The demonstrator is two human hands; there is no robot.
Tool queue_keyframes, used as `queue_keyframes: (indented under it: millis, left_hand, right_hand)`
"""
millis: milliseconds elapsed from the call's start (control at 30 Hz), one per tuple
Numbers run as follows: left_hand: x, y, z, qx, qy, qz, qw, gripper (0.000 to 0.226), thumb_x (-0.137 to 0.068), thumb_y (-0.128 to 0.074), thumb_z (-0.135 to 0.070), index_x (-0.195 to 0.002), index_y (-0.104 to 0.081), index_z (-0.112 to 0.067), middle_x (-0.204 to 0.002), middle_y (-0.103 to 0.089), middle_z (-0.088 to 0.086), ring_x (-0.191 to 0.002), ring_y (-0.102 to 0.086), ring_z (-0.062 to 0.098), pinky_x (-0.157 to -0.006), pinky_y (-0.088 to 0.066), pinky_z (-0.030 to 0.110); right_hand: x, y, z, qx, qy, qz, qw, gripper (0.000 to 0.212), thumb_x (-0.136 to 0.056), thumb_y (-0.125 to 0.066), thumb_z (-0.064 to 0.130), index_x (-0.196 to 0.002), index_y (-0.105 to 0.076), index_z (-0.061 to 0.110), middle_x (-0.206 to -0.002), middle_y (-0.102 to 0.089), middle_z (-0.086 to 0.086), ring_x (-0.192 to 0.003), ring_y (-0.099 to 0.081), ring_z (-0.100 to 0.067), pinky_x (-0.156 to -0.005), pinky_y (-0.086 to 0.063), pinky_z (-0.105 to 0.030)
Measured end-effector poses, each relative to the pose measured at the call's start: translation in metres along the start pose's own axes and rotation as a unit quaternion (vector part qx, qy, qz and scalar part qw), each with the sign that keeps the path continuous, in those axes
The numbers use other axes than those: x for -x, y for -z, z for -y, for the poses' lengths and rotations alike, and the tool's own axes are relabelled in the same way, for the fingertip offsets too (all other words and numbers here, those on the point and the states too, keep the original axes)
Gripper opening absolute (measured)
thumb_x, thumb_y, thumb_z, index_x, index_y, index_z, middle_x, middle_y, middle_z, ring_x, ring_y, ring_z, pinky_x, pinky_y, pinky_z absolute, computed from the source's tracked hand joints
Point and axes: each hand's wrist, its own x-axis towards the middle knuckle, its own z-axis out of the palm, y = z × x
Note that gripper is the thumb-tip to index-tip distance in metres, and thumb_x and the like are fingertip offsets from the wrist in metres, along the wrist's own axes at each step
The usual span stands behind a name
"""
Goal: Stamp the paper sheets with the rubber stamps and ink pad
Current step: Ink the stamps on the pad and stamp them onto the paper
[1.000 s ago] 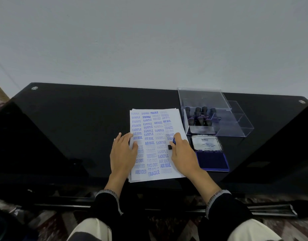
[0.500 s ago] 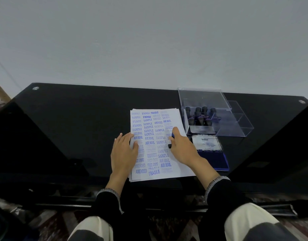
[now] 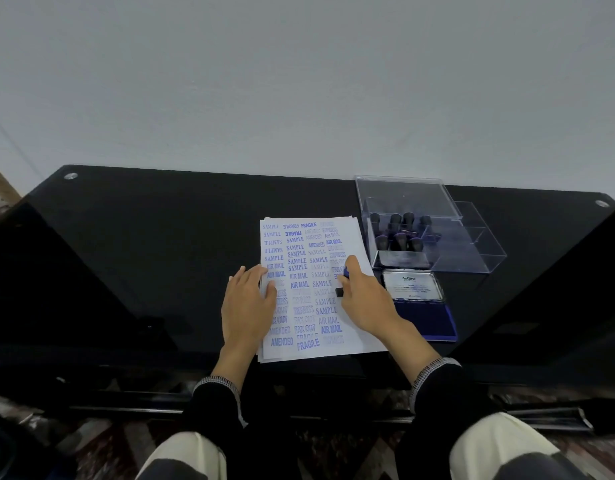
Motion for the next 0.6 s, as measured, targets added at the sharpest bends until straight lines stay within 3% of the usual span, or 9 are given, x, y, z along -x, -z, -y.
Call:
queue_keyframes:
  millis: [67,133,200,300,433,600]
  left_hand:
    - [0.000,0.000,0.001,0.000,-0.003,0.000,1.000,0.037,-0.099,-0.049,-0.031,-0.133,-0.053,-0.017,-0.140,-0.053,-0.004,-0.142,-0.032,0.018,-0.118,-0.027,0.040]
    - [0.000,0.000,0.001,-0.003,-0.007,0.002,1.000,0.037,-0.099,-0.048,-0.031,-0.133,-0.053,-0.017,-0.141,-0.052,-0.003,-0.142,-0.031,0.018,-0.119,-0.023,0.038]
    - [0.000,0.000,0.001,-0.004,-0.007,0.002,1.000,0.037,-0.100,-0.048,-0.030,-0.134,-0.053,-0.017,-0.141,-0.052,-0.004,-0.143,-0.031,0.017,-0.119,-0.021,0.037]
    - [-0.001,-0.001,0.001,-0.005,-0.008,0.003,1.000,0.037,-0.100,-0.047,-0.030,-0.133,-0.053,-0.017,-0.141,-0.052,-0.003,-0.142,-0.032,0.017,-0.120,-0.021,0.038]
    - [0.000,0.000,0.001,-0.005,-0.010,0.004,1.000,0.037,-0.100,-0.047,-0.031,-0.133,-0.053,-0.017,-0.141,-0.052,-0.003,-0.142,-0.032,0.017,-0.120,-0.023,0.039]
    - [0.000,-0.001,0.001,-0.004,-0.007,0.001,1.000,0.037,-0.100,-0.048,-0.031,-0.133,-0.054,-0.016,-0.141,-0.053,-0.003,-0.142,-0.032,0.018,-0.119,-0.022,0.038]
  right_hand:
    - [-0.004,0.003,0.001,-0.009,-0.006,0.012,1.000,0.022,-0.097,-0.040,0.006,-0.117,-0.032,0.011,-0.123,-0.062,-0.011,-0.088,-0.056,-0.024,-0.061,-0.035,-0.031]
    - [-0.005,0.002,0.000,-0.010,-0.009,0.011,1.000,0.022,-0.096,-0.040,0.006,-0.116,-0.032,0.012,-0.122,-0.063,-0.010,-0.091,-0.058,-0.026,-0.063,-0.037,-0.033]
    - [-0.003,-0.001,-0.001,-0.003,-0.004,-0.007,1.000,0.017,-0.097,-0.041,0.008,-0.109,-0.031,0.014,-0.105,-0.065,-0.009,-0.088,-0.061,-0.028,-0.057,-0.036,-0.031]
    - [0.006,-0.009,-0.002,0.014,0.010,-0.053,0.998,0.016,-0.096,-0.044,0.008,-0.101,-0.031,0.015,-0.077,-0.054,-0.003,-0.071,-0.056,-0.025,-0.045,-0.025,-0.028]
    - [0.015,-0.015,-0.002,0.023,0.011,-0.098,0.995,0.015,-0.097,-0.044,0.011,-0.095,-0.031,0.017,-0.065,-0.038,0.003,-0.054,-0.033,-0.012,-0.045,-0.017,-0.027]
    - [0.008,-0.011,-0.005,0.022,0.020,-0.065,0.997,0.019,-0.095,-0.045,0.007,-0.098,-0.029,0.016,-0.065,-0.041,0.004,-0.054,-0.041,-0.017,-0.045,-0.019,-0.026]
